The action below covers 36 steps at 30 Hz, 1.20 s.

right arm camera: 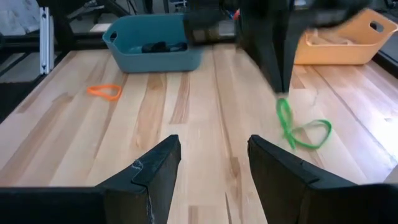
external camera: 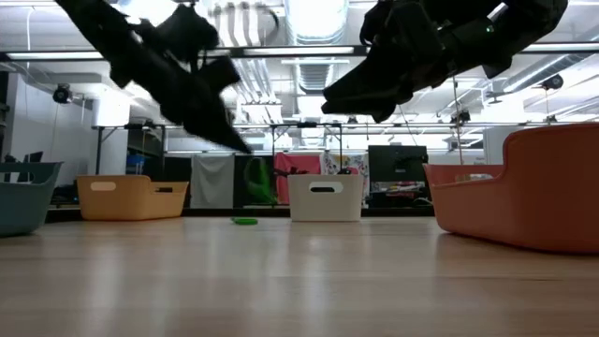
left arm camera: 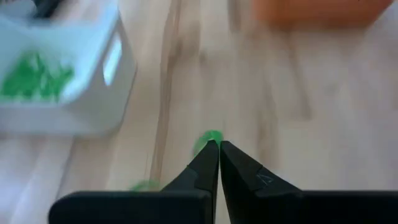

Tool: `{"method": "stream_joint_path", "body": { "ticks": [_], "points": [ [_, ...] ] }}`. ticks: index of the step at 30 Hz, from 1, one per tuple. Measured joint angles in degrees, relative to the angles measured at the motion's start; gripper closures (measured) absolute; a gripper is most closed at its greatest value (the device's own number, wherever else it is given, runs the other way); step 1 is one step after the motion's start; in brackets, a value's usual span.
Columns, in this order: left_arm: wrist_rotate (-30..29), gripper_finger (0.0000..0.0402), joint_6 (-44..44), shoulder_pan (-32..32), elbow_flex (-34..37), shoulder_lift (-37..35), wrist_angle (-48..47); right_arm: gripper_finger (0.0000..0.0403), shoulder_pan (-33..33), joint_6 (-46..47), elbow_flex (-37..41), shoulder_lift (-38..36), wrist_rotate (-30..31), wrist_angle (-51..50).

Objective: Sort rubber bands into baskets
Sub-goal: Put the green rubber band into the white bin

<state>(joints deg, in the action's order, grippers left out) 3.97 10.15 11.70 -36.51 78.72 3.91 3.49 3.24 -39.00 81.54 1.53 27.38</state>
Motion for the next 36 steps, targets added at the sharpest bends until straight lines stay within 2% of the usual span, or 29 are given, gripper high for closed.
{"method": "stream_joint_path", "body": {
  "ticks": [4, 7, 15, 21, 27, 29, 33, 36],
  "points": [
    [1.52, 0.0401, -3.00, -1.10, 0.02, -5.57, 0.79, 0.0220, 0.00, -0.89, 0.03, 1.70, 0.55, 2.47],
    [1.51, 0.0402, -4.63, -2.42, 0.14, -8.38, 2.24, 0.0220, 0.00, -2.90, 0.02, 4.08, 4.27, 6.61],
    [1.57, 0.0402, -6.16, -6.80, 0.67, -9.17, -0.54, 0.0220, -0.13, -3.35, 0.02, 8.69, 7.81, 8.83],
    [1.57, 0.0399, -6.44, -8.63, 3.14, -2.25, 3.46, 0.0220, 0.01, -1.68, 0.02, 8.00, 8.97, 6.68],
    [1.44, 0.0353, -5.32, -8.94, 3.95, 8.13, 16.17, 0.0220, 0.20, 0.90, 0.02, 2.18, 8.97, -1.64],
    [-0.76, 0.0329, -4.82, -8.94, 3.34, 11.32, 17.87, 0.0220, 0.47, 1.62, 0.02, 0.33, 8.95, -3.86],
    [-9.01, 0.0288, -4.55, -8.93, 1.69, 16.88, 18.57, 0.0220, 1.23, 2.78, 0.02, -2.41, 8.92, -6.67],
    [-10.51, 0.0269, -3.85, -8.83, 1.60, 19.68, 18.68, 0.0220, 1.92, 2.76, 0.02, -3.13, 8.92, -7.34]
  ]
}}
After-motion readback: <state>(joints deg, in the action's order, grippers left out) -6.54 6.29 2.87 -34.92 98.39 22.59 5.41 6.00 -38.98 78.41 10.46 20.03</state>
